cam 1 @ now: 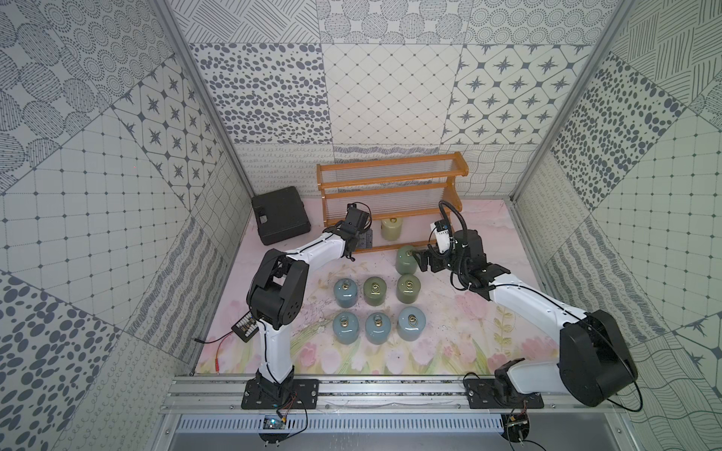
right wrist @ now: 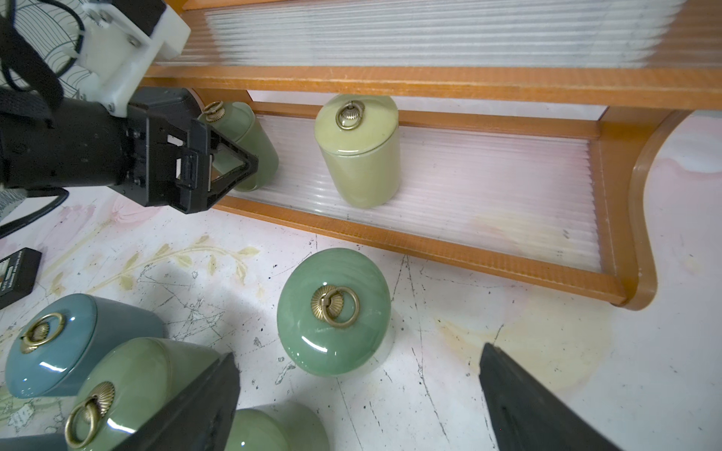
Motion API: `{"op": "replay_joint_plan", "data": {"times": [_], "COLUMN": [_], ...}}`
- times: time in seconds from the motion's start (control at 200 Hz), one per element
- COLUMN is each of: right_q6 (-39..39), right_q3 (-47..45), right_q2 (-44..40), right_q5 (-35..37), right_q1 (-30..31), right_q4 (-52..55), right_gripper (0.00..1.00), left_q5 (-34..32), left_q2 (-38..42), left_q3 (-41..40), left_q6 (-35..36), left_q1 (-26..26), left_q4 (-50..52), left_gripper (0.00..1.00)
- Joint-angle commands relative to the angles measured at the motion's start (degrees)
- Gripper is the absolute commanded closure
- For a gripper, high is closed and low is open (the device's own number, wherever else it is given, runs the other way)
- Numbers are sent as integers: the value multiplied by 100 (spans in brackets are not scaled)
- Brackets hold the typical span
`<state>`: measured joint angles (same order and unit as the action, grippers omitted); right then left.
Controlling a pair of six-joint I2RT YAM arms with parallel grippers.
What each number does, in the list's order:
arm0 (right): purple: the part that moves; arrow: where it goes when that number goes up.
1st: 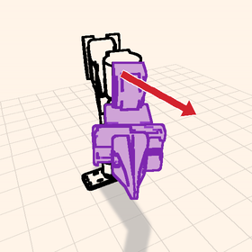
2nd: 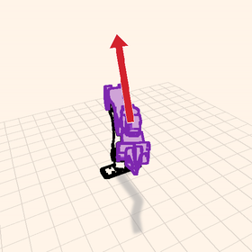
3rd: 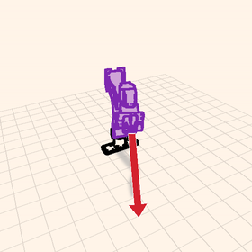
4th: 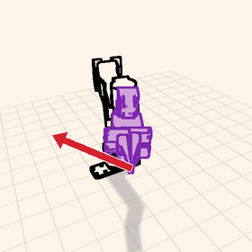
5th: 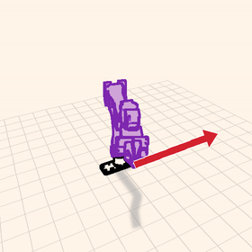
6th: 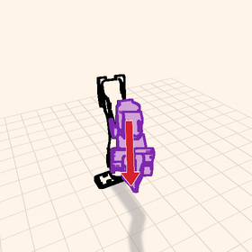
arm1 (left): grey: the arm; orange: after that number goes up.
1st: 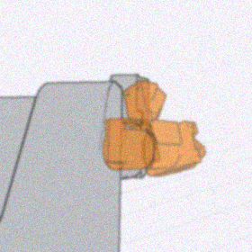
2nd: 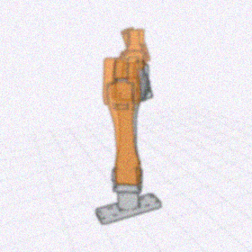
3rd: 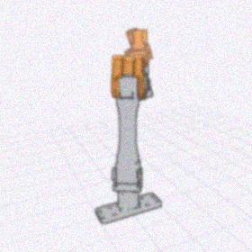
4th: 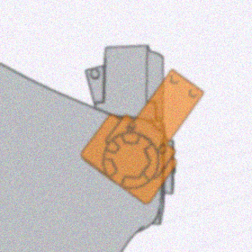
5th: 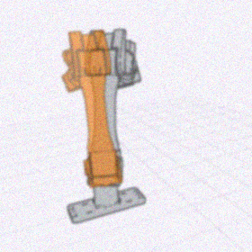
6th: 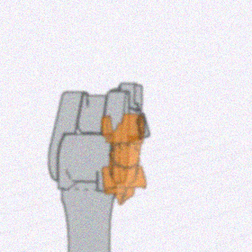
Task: Remove the tea canisters from the shelf
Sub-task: Pick up the tea canister from the shelf.
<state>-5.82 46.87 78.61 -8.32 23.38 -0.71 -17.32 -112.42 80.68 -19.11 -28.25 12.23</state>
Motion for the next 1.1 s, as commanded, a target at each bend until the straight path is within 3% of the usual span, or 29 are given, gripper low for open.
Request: {"op": "replay_joint_plan", "data": {"times": [0.0, 1.096], "right_q6": [-53, -132], "right_q3": [-97, -249], "right_q2": [-162, -132], "right_q5": [-3, -47], "right_q1": [-26, -52], "right_q4": [-192, -285], "right_gripper": [1, 1], "left_q5": [-147, 173], "left_q2": [-126, -361], "left_q3": [215, 149], "left_q6": [33, 133], "left_q1": [43, 197], "left_q4": [-62, -914], "left_gripper": [0, 9]}}
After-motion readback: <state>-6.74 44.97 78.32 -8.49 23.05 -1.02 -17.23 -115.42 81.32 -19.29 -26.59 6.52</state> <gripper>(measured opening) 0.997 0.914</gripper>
